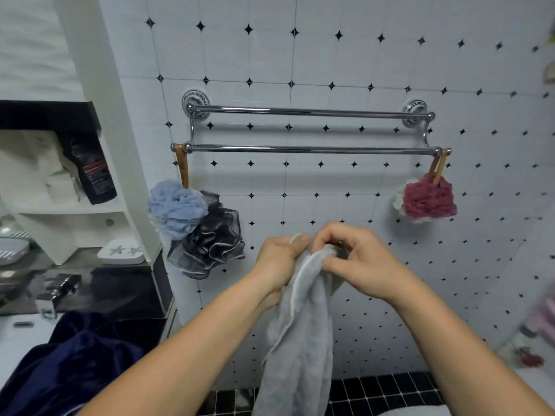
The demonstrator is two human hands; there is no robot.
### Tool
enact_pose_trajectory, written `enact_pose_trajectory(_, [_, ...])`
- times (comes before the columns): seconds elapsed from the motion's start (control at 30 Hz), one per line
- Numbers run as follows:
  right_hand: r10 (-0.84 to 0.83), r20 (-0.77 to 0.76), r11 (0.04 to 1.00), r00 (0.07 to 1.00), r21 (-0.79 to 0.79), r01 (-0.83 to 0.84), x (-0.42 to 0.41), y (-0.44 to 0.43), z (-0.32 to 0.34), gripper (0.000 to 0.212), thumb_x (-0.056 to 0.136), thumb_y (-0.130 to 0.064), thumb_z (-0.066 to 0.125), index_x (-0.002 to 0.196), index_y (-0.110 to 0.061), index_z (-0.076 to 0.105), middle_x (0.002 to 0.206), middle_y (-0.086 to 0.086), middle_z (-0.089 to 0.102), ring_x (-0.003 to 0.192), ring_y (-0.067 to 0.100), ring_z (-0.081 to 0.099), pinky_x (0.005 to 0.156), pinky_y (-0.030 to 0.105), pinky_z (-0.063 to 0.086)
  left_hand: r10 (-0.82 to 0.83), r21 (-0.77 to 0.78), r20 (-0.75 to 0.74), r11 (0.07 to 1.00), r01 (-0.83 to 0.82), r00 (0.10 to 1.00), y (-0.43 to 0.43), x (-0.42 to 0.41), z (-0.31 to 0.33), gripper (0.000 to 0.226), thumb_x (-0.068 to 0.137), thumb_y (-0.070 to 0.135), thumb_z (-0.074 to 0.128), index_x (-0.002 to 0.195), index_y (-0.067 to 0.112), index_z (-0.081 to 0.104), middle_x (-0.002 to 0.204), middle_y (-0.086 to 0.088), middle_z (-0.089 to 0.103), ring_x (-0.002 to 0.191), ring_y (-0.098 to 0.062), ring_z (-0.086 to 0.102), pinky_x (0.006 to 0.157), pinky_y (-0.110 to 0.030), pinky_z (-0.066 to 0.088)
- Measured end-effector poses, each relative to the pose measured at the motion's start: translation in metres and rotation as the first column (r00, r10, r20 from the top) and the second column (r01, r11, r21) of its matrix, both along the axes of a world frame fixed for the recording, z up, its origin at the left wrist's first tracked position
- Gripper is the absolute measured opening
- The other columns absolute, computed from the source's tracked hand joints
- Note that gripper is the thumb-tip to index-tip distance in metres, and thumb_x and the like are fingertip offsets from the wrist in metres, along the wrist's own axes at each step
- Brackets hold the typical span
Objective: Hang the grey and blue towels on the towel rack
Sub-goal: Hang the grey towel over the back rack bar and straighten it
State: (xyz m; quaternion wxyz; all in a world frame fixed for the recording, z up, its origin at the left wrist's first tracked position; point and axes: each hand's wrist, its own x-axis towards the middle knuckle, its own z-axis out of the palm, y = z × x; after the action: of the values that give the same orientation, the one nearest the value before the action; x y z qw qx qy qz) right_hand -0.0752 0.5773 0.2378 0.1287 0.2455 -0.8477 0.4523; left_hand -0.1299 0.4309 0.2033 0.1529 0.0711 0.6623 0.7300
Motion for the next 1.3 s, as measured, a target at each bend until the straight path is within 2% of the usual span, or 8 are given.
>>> enact_pose_trajectory(0.07, [-0.023,0.137,0.998,0.990,-0.061,0.032,-0.001,0.009,-0.003,0.019,0.074,-0.017,0.074,0.074,-0.033,0.065,0.069,-0.017,0.065,0.064,-0.002,0.057,0.060,0.013,0.043,0.021,0.017,-0.002,1.000,-0.021,1.000,-0.012,-0.003,0.007,0.025,0.096,0.019,0.058,0.077,0.006,0.067,0.057,0.000,0.064,0.049,-0.010,0.055,0.048,-0.016,0.041])
enact_pose_trajectory(0.2, [-0.205,0.164,0.977,0.965,-0.026,0.212,-0.008,0.012,-0.016,0.021,0.062,-0.040,0.080,0.072,-0.031,0.064,0.065,-0.015,0.064,0.061,0.001,0.054,0.060,0.023,0.044,-0.016,0.021,-0.104,1.000,0.018,0.994,-0.029,-0.002,0.017,0.022,0.084,0.018,0.072,0.093,-0.002,0.075,0.076,-0.009,0.074,0.065,-0.016,0.065,0.057,-0.024,0.051])
enact_pose_trajectory(0.43, [-0.216,0.117,0.959,0.969,-0.160,0.233,-0.018,-0.007,-0.018,0.026,0.063,-0.041,0.078,0.073,-0.025,0.060,0.064,0.003,0.056,0.060,0.012,0.046,0.059,0.031,0.038,-0.116,-0.015,-0.190,0.993,0.116,0.975,-0.039,0.011,0.019,0.023,0.087,0.022,0.069,0.087,0.000,0.076,0.079,-0.013,0.074,0.072,-0.019,0.067,0.061,-0.025,0.053])
enact_pose_trajectory(0.6, [-0.224,0.115,0.958,0.968,-0.156,0.240,-0.018,-0.012,-0.022,0.025,0.068,-0.034,0.080,0.074,-0.021,0.059,0.059,-0.001,0.050,0.055,0.010,0.041,0.055,0.028,0.034,-0.118,-0.046,-0.265,0.993,0.110,0.957,-0.052,0.015,0.020,0.028,0.092,0.022,0.063,0.096,-0.003,0.074,0.095,-0.024,0.074,0.090,-0.039,0.070,0.079,-0.043,0.055])
enact_pose_trajectory(0.83, [-0.284,0.102,0.942,0.953,-0.155,0.298,-0.018,-0.019,-0.026,0.022,0.067,-0.033,0.077,0.069,-0.024,0.057,0.051,-0.014,0.047,0.052,0.005,0.039,0.055,0.027,0.032,-0.171,-0.174,-0.425,0.979,0.105,0.889,-0.058,0.026,0.019,0.016,0.080,0.020,0.077,0.092,0.009,0.077,0.083,-0.001,0.074,0.077,-0.006,0.068,0.071,-0.020,0.051])
enact_pose_trajectory(1.0, [-0.173,0.183,0.969,0.968,-0.144,0.201,-0.013,-0.014,-0.030,0.025,0.066,-0.040,0.081,0.075,-0.026,0.061,0.057,-0.014,0.055,0.055,0.005,0.047,0.055,0.024,0.039,-0.033,-0.110,-0.415,0.994,-0.015,0.909,-0.059,0.017,0.019,0.012,0.089,0.004,0.064,0.093,0.004,0.075,0.082,-0.009,0.074,0.075,-0.012,0.065,0.070,-0.024,0.053])
enact_pose_trajectory(1.17, [-0.068,0.447,0.998,0.892,0.033,0.059,-0.007,0.025,-0.063,0.027,0.067,-0.036,0.081,0.075,-0.016,0.064,0.069,-0.006,0.063,0.063,0.010,0.056,0.061,0.028,0.046,0.121,0.026,-0.344,0.992,-0.120,0.931,-0.069,-0.002,0.031,0.022,0.094,0.010,0.057,0.079,0.016,0.073,0.060,0.010,0.068,0.051,-0.002,0.059,0.046,-0.013,0.043])
enact_pose_trajectory(1.3, [-0.268,0.523,0.934,0.809,0.347,0.085,-0.004,0.055,-0.112,0.009,0.064,-0.024,0.064,0.064,-0.023,0.055,0.057,-0.009,0.054,0.052,0.014,0.047,0.055,0.028,0.037,0.189,0.104,-0.332,0.981,-0.164,0.924,-0.078,-0.018,0.040,0.027,0.094,0.012,0.057,0.076,0.022,0.075,0.067,0.009,0.071,0.060,-0.004,0.064,0.051,-0.016,0.048])
